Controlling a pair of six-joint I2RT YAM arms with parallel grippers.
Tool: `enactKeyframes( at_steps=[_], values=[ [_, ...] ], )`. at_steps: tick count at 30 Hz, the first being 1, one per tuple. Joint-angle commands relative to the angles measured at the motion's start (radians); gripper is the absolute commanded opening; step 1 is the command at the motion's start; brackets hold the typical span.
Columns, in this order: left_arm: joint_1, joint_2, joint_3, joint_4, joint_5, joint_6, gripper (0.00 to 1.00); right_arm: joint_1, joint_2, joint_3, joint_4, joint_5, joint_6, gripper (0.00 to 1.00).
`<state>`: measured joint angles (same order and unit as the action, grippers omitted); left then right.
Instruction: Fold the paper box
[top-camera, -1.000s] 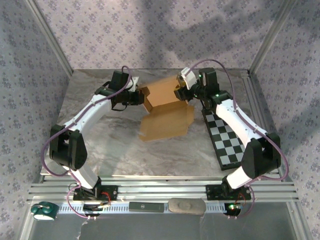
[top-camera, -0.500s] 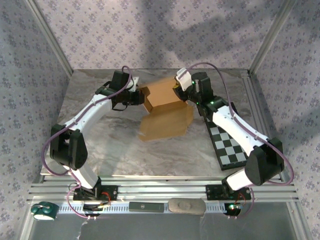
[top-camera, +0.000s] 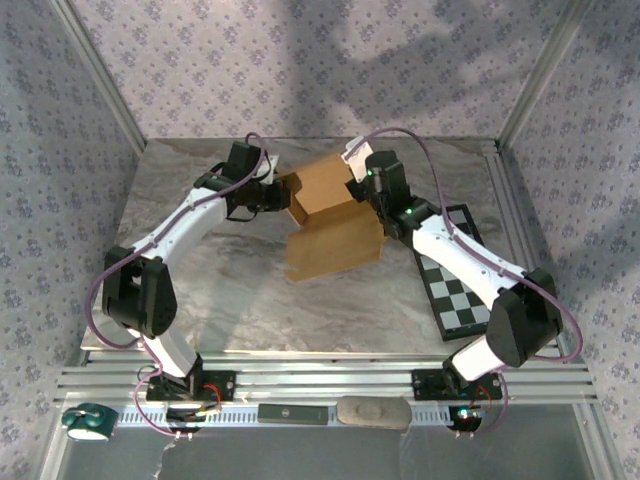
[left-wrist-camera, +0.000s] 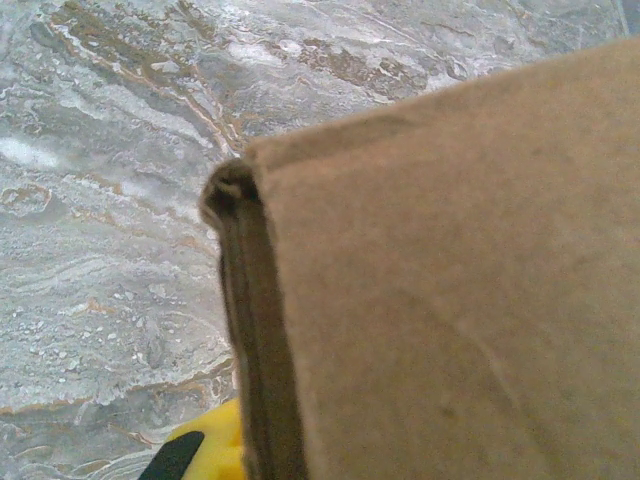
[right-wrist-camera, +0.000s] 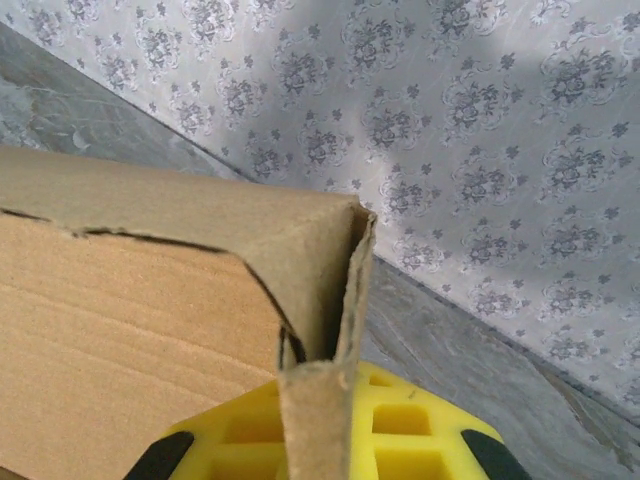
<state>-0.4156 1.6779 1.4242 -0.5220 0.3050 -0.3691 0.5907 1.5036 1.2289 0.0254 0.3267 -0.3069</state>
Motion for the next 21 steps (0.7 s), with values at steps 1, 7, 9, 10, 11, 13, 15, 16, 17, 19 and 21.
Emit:
enactKeyframes(
  at_steps=[1, 7, 9, 10, 11, 13, 15, 16, 17, 19, 21],
  values=[
    [-0.015, 0.006, 0.037, 0.008, -0.017, -0.011, 0.00, 0.025, 0.008, -0.028, 0.074, 0.080, -0.017, 0.00],
    [-0.022, 0.013, 0.027, 0.026, -0.029, -0.049, 0.00, 0.071, 0.046, -0.075, 0.121, 0.145, -0.042, 0.00],
    [-0.025, 0.014, 0.026, 0.022, -0.030, -0.055, 0.00, 0.073, 0.065, -0.060, 0.101, 0.138, -0.050, 0.00],
    [-0.025, 0.014, 0.025, 0.018, -0.032, -0.056, 0.00, 0.072, 0.077, -0.049, 0.082, 0.131, -0.057, 0.00],
    [-0.028, 0.014, 0.023, 0.016, -0.033, -0.056, 0.00, 0.069, 0.086, -0.046, 0.059, 0.125, -0.060, 0.00],
    [-0.028, 0.014, 0.020, 0.012, -0.034, -0.054, 0.00, 0.057, 0.102, 0.009, 0.006, 0.098, -0.035, 0.00],
    [-0.027, 0.014, 0.016, 0.014, -0.036, -0.054, 0.00, 0.048, 0.106, 0.016, -0.015, 0.082, -0.025, 0.00],
    [-0.028, 0.016, 0.015, 0.015, -0.039, -0.057, 0.00, 0.046, 0.106, 0.017, -0.023, 0.077, -0.023, 0.00],
    [-0.027, 0.016, 0.014, 0.016, -0.041, -0.057, 0.00, 0.044, 0.108, 0.021, -0.033, 0.071, -0.021, 0.00],
    [-0.026, 0.018, 0.015, 0.018, -0.047, -0.060, 0.00, 0.041, 0.112, 0.026, -0.055, 0.068, -0.020, 0.00],
    [-0.026, 0.021, 0.014, 0.017, -0.050, -0.060, 0.00, 0.033, 0.112, 0.018, -0.062, 0.057, -0.017, 0.00]
  ],
)
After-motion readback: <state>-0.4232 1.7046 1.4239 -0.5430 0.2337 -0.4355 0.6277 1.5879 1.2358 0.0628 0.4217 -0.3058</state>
